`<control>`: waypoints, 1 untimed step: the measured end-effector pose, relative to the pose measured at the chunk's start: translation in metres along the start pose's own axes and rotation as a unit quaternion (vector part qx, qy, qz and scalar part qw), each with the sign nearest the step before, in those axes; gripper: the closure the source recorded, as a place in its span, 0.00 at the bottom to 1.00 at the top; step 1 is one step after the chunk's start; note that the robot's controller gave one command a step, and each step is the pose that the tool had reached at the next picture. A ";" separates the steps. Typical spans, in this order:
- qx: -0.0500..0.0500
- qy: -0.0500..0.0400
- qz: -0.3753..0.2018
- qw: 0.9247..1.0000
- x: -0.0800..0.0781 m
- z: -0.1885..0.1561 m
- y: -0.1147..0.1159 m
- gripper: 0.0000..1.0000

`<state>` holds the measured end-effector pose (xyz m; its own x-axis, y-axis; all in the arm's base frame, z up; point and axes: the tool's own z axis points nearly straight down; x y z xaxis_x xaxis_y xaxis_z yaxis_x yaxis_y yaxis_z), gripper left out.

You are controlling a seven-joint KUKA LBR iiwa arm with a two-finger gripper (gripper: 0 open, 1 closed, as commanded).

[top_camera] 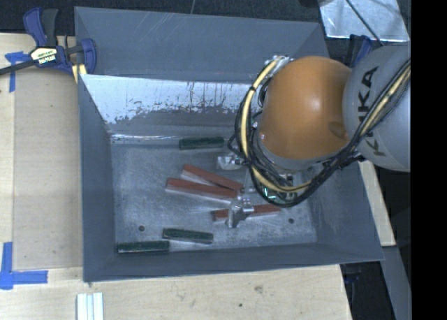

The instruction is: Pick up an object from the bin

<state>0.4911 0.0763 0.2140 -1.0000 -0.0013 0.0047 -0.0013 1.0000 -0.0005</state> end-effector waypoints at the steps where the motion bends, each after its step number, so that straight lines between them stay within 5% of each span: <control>1: -0.001 -0.004 0.001 1.000 -0.002 -0.003 0.000 0.00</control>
Offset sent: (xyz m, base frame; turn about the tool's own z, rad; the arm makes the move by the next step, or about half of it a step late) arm 0.0154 0.0071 -0.1440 0.1190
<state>0.4927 0.0761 0.2173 -1.0000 -0.0003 -0.0028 -0.0003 1.0000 0.0006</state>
